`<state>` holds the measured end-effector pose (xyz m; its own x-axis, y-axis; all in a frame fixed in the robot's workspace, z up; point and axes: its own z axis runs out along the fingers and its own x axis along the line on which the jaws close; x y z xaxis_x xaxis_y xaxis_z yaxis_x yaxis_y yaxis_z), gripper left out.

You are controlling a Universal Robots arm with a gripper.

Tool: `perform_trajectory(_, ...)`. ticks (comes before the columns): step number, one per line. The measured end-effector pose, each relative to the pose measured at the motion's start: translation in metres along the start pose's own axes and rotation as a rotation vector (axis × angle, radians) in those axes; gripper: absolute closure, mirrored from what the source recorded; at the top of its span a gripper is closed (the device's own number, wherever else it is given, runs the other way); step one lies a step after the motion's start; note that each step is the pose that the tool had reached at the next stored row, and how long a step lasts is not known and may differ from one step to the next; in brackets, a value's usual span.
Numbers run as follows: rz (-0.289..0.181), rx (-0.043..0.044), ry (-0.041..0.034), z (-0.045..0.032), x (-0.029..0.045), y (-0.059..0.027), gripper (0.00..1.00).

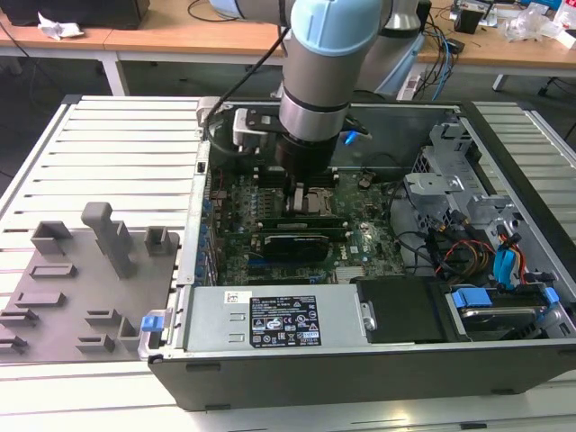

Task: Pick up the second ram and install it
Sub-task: 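Press down the second ram until it locks into place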

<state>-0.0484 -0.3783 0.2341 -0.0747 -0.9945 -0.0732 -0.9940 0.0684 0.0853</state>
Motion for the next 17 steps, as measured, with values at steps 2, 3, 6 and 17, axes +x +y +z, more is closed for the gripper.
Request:
perform_trajectory(2,0.000,-0.0033,-0.0057,-0.0012,-0.0009,-0.0124,0.89)
perform_trajectory(3,0.000,-0.0039,-0.0062,-0.0026,-0.0012,-0.0161,0.89)
perform_trajectory(6,0.000,-0.0041,-0.0082,-0.0061,-0.0018,-0.0196,0.89)
perform_trajectory(17,0.000,-0.0041,-0.0088,-0.0268,-0.0039,-0.0223,0.89)
